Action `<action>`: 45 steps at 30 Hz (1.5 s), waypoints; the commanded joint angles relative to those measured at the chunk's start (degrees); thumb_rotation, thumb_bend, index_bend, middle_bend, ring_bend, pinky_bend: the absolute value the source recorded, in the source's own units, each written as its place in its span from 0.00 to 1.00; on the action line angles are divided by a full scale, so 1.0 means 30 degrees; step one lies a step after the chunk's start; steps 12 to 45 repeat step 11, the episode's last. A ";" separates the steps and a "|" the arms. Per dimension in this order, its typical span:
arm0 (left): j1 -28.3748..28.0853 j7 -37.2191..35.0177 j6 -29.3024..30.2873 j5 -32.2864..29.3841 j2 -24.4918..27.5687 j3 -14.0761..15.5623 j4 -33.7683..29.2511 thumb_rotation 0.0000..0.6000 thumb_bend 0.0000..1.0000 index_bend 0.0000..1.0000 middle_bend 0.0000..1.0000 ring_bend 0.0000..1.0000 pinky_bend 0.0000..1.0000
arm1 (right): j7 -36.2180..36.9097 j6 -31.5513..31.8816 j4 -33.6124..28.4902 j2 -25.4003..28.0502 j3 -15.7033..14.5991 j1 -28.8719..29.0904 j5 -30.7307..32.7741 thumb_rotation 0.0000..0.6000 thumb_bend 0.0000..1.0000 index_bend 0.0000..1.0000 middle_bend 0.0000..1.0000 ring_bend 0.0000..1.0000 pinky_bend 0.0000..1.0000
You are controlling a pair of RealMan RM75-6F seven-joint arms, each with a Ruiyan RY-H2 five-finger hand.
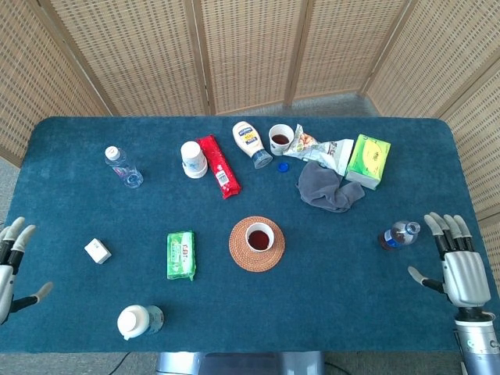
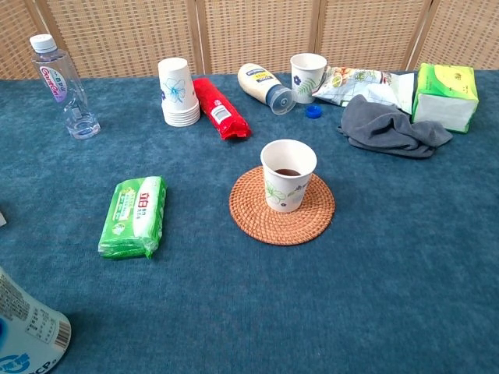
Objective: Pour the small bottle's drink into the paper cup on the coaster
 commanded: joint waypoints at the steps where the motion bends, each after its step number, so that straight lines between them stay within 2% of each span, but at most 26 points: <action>1: 0.0048 0.0418 -0.0117 -0.0435 -0.0246 -0.0210 0.0370 1.00 0.12 0.00 0.00 0.00 0.00 | -0.1050 -0.0105 -0.0723 0.0354 -0.0039 -0.0115 0.0210 1.00 0.00 0.00 0.00 0.00 0.00; 11: -0.0143 0.0156 -0.0730 -0.0801 -0.0196 -0.0347 0.0709 1.00 0.11 0.00 0.00 0.00 0.00 | -0.4306 0.0521 -0.2563 0.0515 -0.0041 -0.0538 0.0295 1.00 0.00 0.00 0.00 0.00 0.00; 45: -0.0143 0.0156 -0.0730 -0.0801 -0.0196 -0.0347 0.0709 1.00 0.11 0.00 0.00 0.00 0.00 | -0.4306 0.0521 -0.2563 0.0515 -0.0041 -0.0538 0.0295 1.00 0.00 0.00 0.00 0.00 0.00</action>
